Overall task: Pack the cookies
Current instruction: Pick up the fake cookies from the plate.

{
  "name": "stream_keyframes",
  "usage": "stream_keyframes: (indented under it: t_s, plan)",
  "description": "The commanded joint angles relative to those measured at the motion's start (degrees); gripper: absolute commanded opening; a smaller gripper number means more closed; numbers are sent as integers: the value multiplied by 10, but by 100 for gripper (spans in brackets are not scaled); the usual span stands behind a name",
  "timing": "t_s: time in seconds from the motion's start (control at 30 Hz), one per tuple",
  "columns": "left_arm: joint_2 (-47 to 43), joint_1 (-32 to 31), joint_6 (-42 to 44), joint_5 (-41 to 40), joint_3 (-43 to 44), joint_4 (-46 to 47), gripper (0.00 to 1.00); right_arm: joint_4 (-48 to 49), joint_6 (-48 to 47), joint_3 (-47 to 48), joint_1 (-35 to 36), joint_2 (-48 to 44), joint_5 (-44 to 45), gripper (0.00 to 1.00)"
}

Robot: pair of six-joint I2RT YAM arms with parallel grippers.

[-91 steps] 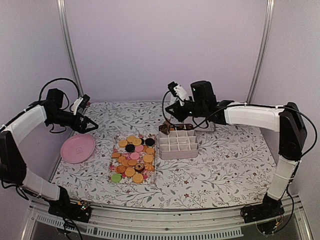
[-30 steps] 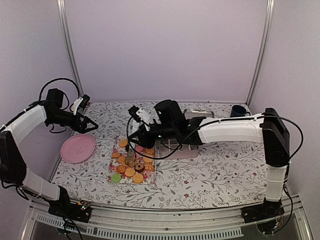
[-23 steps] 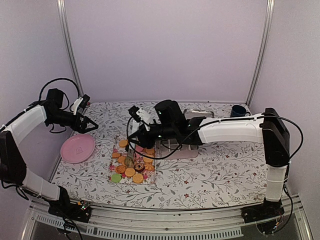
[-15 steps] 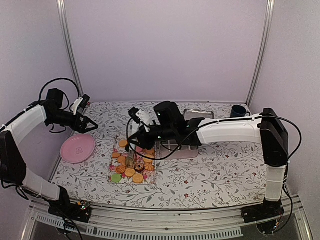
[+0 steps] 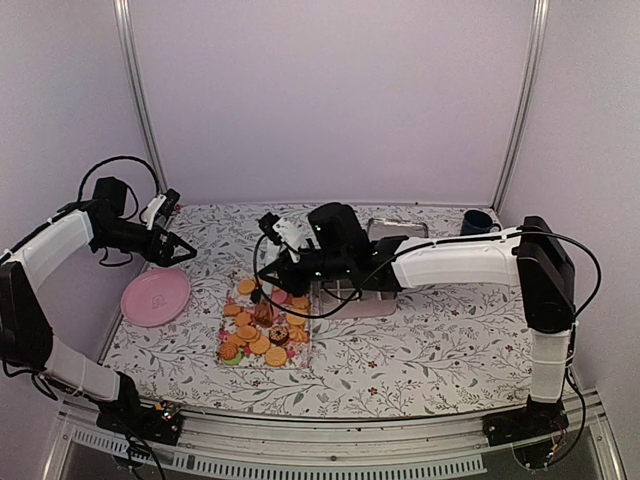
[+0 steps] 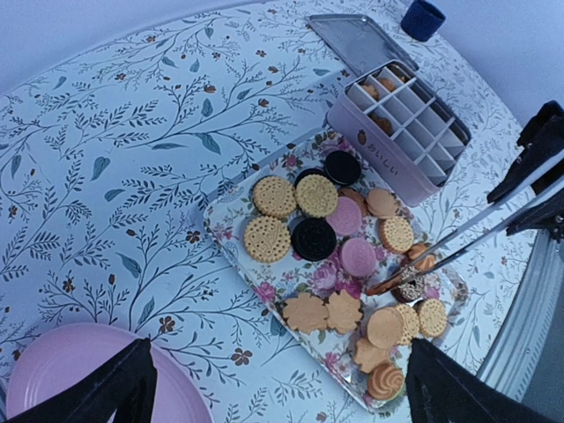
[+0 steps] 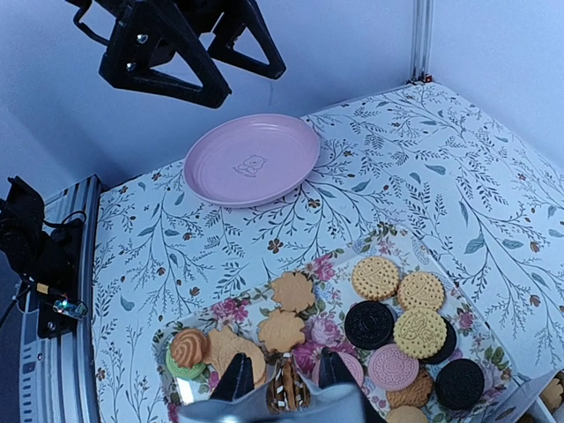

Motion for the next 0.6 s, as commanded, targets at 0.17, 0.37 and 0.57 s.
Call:
stream_keyframes:
  t_s: [0.17,0.37,0.57]
  plan:
    - [-5,-3,-2,8,5,2,99,-4,-24,38,-2,-11,19,7]
    - [-6,-3,0,6,1,3,99,-5,-22,38,-12,-27,13,3]
    - [-7,-3,0,5,2,3,99,-18,-45,25,-50,-73,41,2]
